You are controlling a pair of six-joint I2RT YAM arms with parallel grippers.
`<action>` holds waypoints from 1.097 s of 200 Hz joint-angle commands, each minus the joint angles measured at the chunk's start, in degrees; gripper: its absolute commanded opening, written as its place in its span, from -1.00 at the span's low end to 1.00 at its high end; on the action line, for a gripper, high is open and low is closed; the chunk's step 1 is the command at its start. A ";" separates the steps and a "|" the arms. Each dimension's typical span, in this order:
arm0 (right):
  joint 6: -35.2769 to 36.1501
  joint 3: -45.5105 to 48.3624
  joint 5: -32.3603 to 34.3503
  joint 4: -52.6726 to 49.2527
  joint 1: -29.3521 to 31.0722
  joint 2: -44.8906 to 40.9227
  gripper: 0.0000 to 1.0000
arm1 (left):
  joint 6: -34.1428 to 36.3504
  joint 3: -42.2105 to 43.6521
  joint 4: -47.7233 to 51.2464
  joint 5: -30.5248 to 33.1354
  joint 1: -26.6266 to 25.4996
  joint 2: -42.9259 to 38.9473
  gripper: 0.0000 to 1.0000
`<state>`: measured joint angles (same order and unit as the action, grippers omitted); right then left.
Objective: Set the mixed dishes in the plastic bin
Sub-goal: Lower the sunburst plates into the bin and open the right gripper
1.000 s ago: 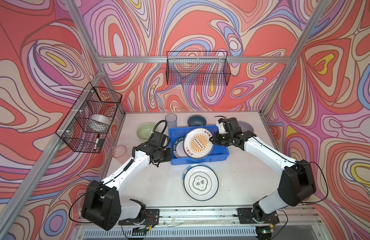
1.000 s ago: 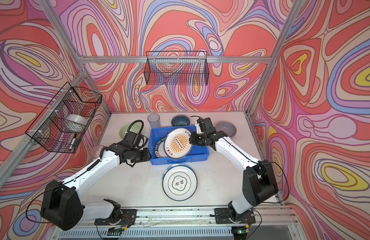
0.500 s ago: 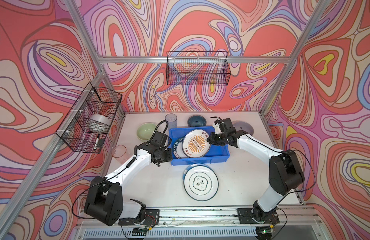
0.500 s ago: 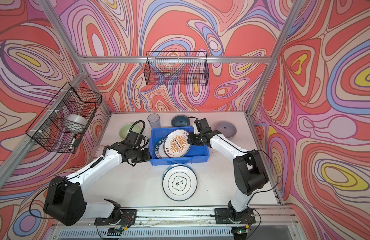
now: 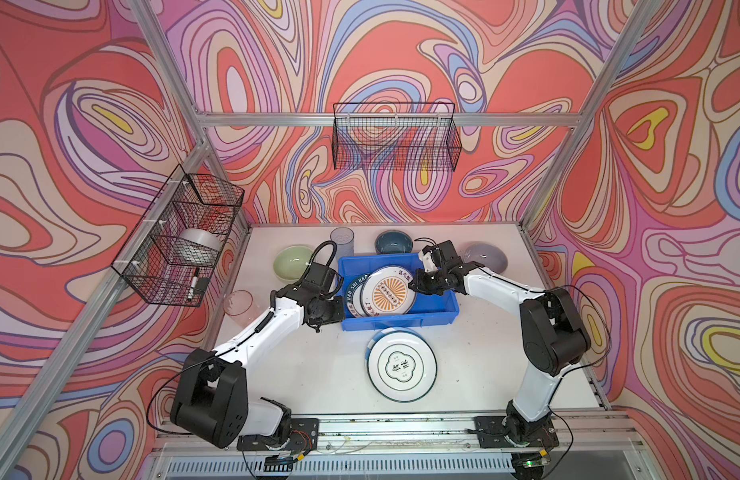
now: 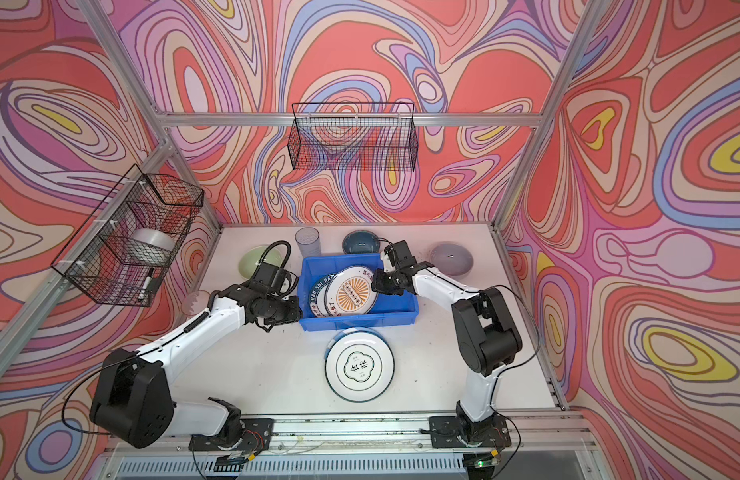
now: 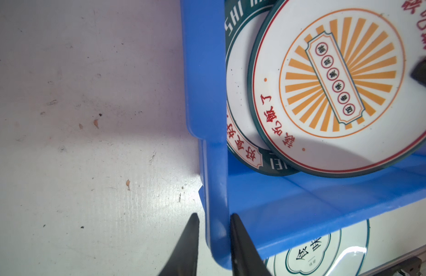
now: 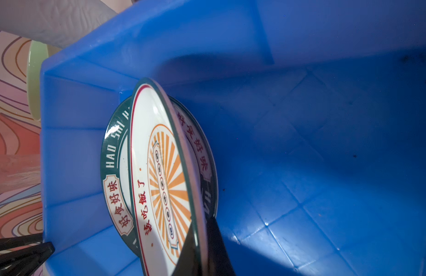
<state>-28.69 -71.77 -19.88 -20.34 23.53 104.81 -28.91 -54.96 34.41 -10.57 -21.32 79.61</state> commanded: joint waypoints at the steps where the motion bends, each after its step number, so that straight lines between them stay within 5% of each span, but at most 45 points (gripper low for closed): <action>1: 0.21 -1.60 -1.65 0.74 1.00 1.29 -1.00 | 0.08 -1.82 -0.40 -0.24 0.23 0.63 -0.47; 219: 2.24 -6.32 3.75 -3.33 5.30 8.56 -0.36 | 0.25 -3.31 -0.05 -1.87 0.24 1.97 -0.55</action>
<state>-27.66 -76.07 -17.06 -22.74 27.94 111.72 -28.91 -56.49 34.09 -10.98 -21.28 81.10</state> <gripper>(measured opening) 0.306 0.227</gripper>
